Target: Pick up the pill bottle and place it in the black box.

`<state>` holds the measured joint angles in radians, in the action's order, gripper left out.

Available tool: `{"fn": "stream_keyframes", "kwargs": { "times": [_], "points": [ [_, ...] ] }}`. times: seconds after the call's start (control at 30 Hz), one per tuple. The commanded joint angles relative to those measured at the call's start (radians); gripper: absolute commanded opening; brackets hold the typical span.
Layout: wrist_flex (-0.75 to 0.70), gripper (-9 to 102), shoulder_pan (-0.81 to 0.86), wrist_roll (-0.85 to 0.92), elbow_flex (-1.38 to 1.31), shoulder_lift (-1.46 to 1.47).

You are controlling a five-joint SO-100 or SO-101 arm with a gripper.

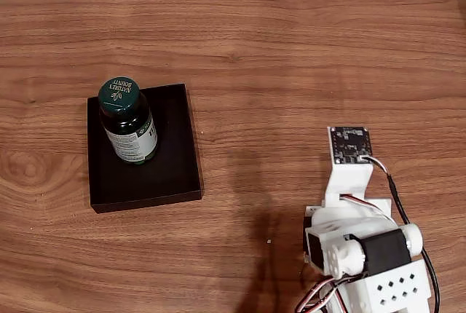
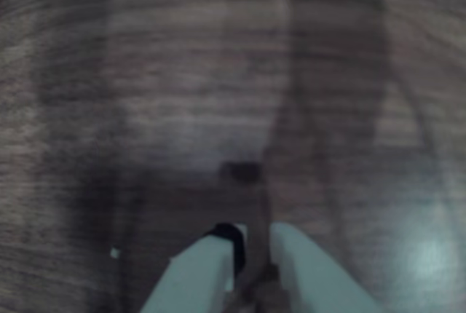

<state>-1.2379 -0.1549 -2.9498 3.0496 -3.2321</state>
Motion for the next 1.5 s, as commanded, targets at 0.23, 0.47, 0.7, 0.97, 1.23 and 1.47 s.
{"fn": "stream_keyframes", "kwargs": {
  "times": [0.23,0.47,0.7,0.97,1.23,1.47],
  "points": [
    [-0.176,0,0.037,0.087,-0.020,-0.106],
    [-0.244,0,0.060,0.008,-0.020,-0.106],
    [-0.262,0,0.069,-0.021,-0.020,-0.106],
    [-0.264,0,0.069,-0.023,-0.020,-0.106],
    [-0.264,0,0.069,-0.023,-0.020,-0.106],
    [-0.264,0,0.069,-0.023,-0.020,-0.106]
  ]
}}
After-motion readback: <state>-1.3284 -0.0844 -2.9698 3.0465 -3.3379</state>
